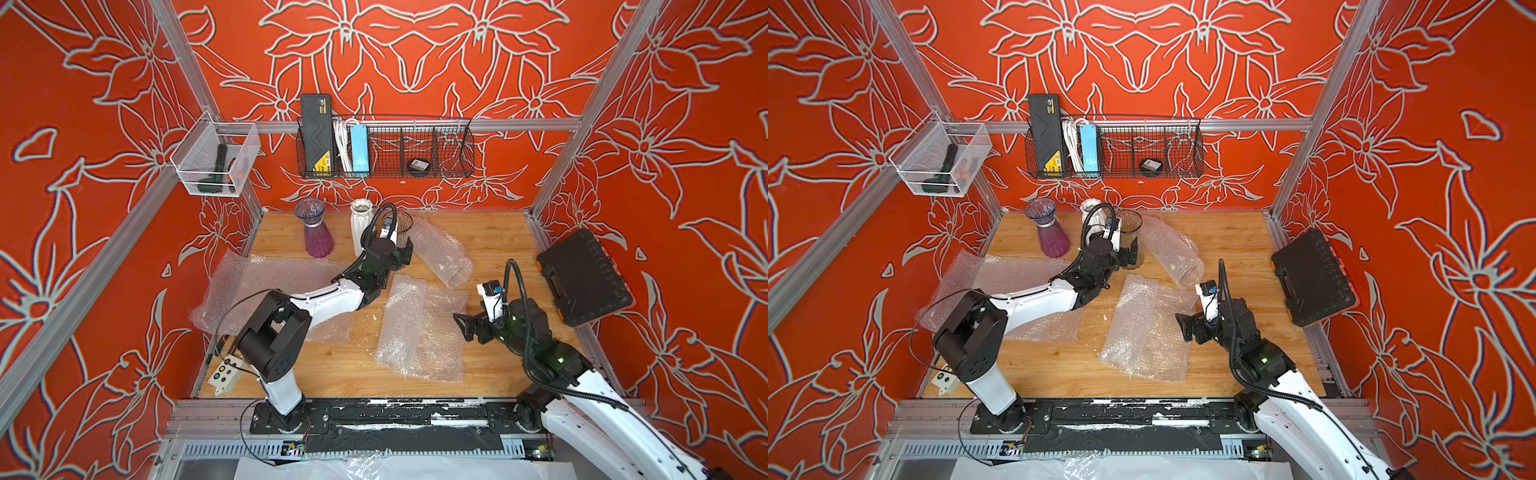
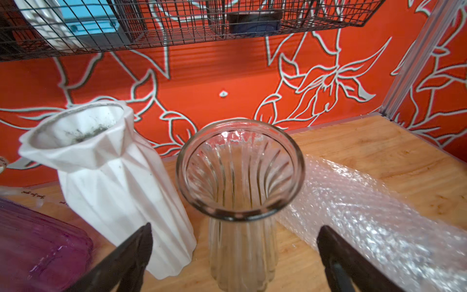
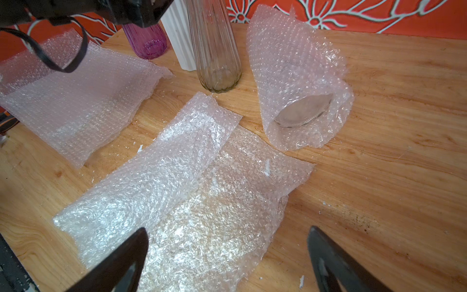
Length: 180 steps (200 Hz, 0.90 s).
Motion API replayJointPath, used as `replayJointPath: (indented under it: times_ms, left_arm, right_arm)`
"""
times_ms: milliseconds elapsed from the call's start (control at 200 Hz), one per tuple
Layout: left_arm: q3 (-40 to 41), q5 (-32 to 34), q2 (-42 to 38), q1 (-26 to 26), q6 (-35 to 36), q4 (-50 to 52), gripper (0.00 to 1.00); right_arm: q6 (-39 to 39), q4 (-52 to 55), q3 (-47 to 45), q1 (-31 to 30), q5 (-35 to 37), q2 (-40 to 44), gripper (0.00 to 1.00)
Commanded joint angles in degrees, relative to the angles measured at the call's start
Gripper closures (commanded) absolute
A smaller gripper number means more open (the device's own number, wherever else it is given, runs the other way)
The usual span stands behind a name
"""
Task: Unwrap the vase from the bubble wrap
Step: Place the vase at the center of the board, then pick up the bubble wrap from the center of the board.
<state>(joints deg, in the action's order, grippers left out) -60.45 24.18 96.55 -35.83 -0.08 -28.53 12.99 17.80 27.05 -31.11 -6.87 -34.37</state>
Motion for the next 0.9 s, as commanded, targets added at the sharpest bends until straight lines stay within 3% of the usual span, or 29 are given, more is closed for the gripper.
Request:
replayJointPath:
  times_ms: [0, 110, 200, 360, 540, 896]
  left_arm:
    - [2.07, 0.53, -7.60, -1.36, -4.25, 4.85, 0.01]
    - [6.27, -0.25, -15.73, -3.57, -12.24, 14.11, 0.01]
    - [10.23, -4.91, -21.61, -3.72, -19.51, 23.79, 0.01]
    - [14.22, -14.67, -23.87, -3.72, -24.76, 37.25, 0.01]
    - [20.99, -23.57, -22.25, -3.72, -27.26, 36.80, 0.01]
    - [28.46, -29.32, -20.22, -8.01, -32.06, 31.48, 0.04]
  right_arm:
    - [0.36, 1.08, 0.66, 0.16, 0.15, 0.28, 0.02]
    - [0.87, 2.17, 1.63, 0.15, 0.02, -0.17, 0.02]
    - [1.16, 2.87, 2.21, 0.10, -0.09, 0.42, 0.02]
    - [0.51, 5.38, 3.36, 0.17, 0.68, 2.16, 0.02]
    - [1.47, 7.23, 4.46, 0.13, -1.17, 2.60, 0.02]
    - [2.39, 8.84, 2.93, 0.17, -0.84, 7.42, 0.02]
